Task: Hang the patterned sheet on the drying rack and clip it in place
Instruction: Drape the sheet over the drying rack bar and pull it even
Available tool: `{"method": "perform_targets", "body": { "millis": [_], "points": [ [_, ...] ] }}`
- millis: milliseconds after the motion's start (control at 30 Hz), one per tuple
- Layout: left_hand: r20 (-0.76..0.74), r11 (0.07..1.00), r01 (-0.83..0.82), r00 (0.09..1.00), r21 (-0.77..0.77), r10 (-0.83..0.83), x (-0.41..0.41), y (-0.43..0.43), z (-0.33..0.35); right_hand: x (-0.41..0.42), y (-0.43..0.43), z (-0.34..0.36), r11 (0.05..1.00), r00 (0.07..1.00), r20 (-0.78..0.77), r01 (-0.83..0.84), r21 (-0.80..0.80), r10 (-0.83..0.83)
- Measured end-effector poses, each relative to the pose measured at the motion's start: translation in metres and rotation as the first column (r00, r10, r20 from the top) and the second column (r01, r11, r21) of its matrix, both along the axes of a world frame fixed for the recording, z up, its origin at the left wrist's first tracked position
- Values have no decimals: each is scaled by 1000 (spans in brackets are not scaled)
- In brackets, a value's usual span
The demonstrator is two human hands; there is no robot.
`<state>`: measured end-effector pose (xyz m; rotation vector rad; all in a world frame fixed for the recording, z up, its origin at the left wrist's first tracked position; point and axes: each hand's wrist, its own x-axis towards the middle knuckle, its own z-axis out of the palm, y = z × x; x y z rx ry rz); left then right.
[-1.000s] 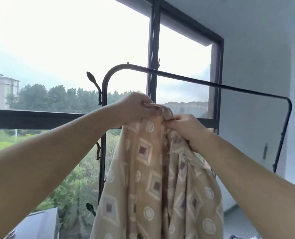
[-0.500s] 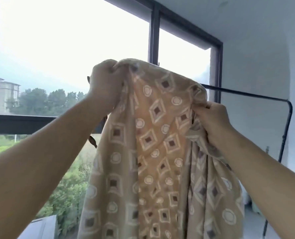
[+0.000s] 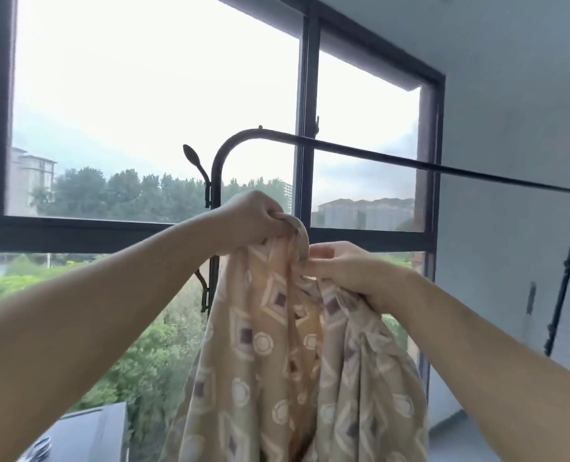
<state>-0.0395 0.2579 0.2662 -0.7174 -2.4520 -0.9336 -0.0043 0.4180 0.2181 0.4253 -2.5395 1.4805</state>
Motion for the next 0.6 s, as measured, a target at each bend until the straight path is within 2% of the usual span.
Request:
{"method": "perform_targets", "body": {
  "millis": [67, 167, 233, 267, 367, 433, 467, 533, 600],
  "points": [
    [20, 999, 35, 999, 25, -36, 1, -9, -7, -8, -4, -3, 990, 991, -88, 88, -110, -98],
    [193, 978, 172, 962, 121, -193, -5, -24, -37, -17, -6, -1, 916, 952, -146, 205, -345, -268],
    [297, 939, 228, 906, 258, -302, -14, -30, -63, -18, -8, 2, 897, 931, -168, 244, -369, -323],
    [334, 937, 206, 894, 283, -298, -17, -30, -74, -17, -9, 4, 897, 922, -186, 258, -358, -340],
    [466, 987, 128, 870, 100, -160, -21, -28, -98, -16, -5, 12, 851, 883, -197, 318, -418, -427],
    [501, 989, 94, 854, 112, -138, -22, -29, -96, -14, 4, 18, 805, 836, -203, 379, -457, -509],
    [463, 978, 58, 874, 201, -147, -23, -32, -86, -13, 9, 21, 788, 810, -219, 404, -464, -544],
    [267, 905, 28, 951, 424, -154, -19, -36, -47, -11, 17, 26, 776, 770, -267, 421, -470, -580],
    [-96, 838, 83, 995, 539, -37, -3, -35, 1, -8, 21, 31, 774, 742, -325, 394, -496, -587]
  ]
}}
